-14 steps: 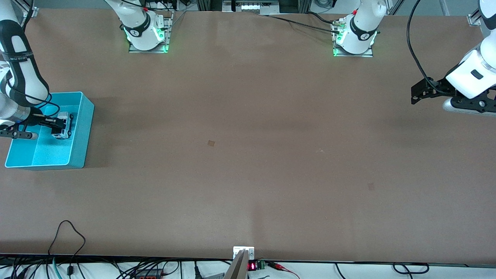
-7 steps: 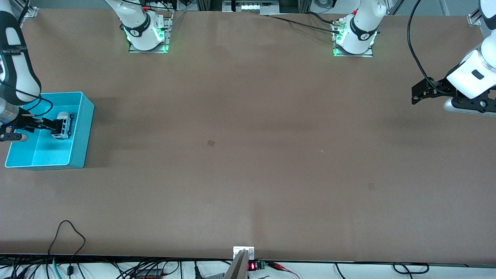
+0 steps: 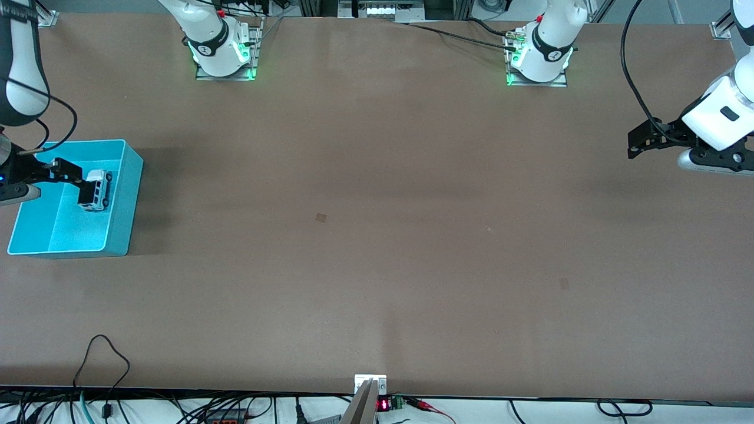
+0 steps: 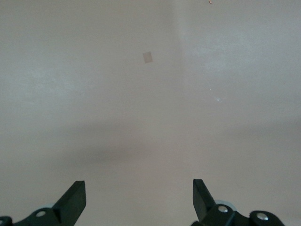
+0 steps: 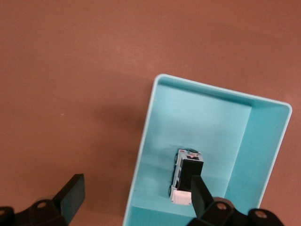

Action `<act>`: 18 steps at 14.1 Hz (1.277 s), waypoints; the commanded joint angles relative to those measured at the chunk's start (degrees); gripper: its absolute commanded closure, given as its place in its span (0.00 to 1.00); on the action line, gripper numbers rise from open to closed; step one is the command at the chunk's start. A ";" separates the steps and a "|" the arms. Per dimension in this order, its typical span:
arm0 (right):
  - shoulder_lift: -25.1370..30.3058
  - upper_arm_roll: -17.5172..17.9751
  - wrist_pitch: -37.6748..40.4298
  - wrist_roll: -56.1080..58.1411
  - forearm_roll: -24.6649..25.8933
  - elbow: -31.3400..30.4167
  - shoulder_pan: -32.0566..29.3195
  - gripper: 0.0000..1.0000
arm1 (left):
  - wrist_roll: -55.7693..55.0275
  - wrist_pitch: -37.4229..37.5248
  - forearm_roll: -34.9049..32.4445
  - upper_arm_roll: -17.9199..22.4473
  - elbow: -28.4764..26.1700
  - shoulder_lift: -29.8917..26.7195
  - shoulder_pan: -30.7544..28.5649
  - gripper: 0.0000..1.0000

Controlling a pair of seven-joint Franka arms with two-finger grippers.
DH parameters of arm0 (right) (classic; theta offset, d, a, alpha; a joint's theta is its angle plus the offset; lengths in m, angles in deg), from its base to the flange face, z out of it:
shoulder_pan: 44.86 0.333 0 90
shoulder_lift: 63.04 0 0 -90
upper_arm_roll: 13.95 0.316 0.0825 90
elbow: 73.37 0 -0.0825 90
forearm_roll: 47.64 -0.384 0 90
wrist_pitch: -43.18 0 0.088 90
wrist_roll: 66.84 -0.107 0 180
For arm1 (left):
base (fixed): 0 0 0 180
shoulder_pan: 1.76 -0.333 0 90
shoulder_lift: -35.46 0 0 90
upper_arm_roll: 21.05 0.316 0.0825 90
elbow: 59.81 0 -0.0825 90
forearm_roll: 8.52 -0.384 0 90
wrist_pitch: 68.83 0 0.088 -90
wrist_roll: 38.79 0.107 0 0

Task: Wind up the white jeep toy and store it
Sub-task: 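Open the right gripper and raise it out of the box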

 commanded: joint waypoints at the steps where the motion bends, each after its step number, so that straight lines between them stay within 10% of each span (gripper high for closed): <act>1: 1.35 -0.34 6.26 -4.12 0.09 3.78 3.69 0.00 | 0.37 1.72 0.35 -0.02 1.61 0.60 0.06 0.00; 18: 12.17 3.62 17.41 -29.01 -2.90 8.51 14.52 0.00 | 0.37 2.25 0.35 -0.02 1.70 0.43 0.33 0.00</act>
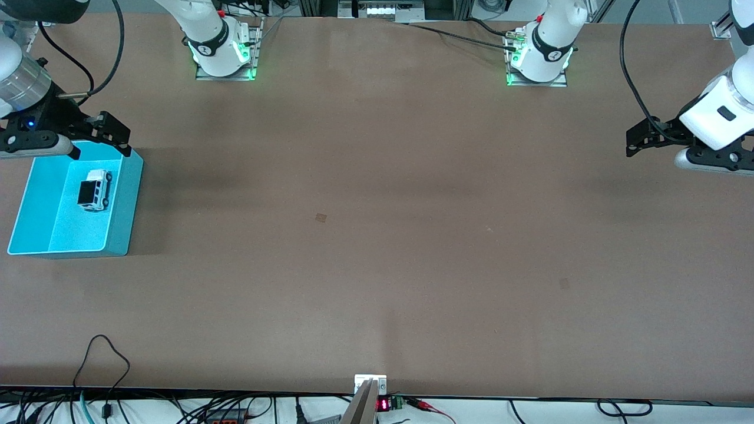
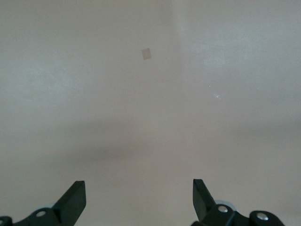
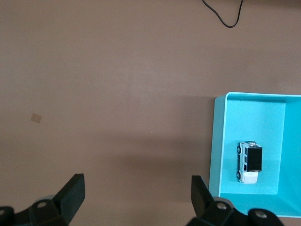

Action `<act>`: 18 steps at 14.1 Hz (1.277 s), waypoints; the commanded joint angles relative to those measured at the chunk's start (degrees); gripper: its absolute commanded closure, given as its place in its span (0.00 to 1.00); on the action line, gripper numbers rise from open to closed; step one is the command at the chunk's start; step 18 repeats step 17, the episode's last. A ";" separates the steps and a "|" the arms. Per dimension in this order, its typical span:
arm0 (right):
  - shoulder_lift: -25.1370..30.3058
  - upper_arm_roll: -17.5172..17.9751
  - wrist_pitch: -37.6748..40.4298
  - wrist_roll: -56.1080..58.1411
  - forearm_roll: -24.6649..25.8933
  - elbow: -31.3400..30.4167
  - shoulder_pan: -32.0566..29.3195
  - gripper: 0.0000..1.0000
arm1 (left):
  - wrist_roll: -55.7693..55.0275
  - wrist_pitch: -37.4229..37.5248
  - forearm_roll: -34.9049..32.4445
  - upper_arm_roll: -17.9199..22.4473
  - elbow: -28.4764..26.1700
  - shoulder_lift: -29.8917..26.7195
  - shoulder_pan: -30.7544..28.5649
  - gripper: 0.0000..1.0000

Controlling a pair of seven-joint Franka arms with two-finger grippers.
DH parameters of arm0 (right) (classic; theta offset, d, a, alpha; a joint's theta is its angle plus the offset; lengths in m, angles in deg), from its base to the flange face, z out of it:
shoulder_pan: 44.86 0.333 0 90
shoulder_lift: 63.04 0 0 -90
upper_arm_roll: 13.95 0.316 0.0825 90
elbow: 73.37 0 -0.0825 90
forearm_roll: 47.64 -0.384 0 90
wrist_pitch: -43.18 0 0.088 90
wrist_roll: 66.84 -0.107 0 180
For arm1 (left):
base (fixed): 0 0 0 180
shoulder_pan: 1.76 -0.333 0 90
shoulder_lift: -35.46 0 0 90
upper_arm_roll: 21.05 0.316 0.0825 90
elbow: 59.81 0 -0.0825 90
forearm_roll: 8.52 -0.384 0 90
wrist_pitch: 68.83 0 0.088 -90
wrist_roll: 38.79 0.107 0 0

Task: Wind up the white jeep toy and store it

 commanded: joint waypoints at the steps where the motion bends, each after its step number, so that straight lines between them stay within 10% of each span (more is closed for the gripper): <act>1: 0.20 -0.04 6.50 -1.30 -2.84 4.86 -0.05 0.00 | 0.37 1.47 0.35 0.07 1.65 0.43 0.25 0.00; 18: -1.82 -0.22 8.90 -1.48 -2.68 9.09 -0.58 0.00 | 0.37 1.73 0.35 -0.81 1.65 0.43 -0.01 0.00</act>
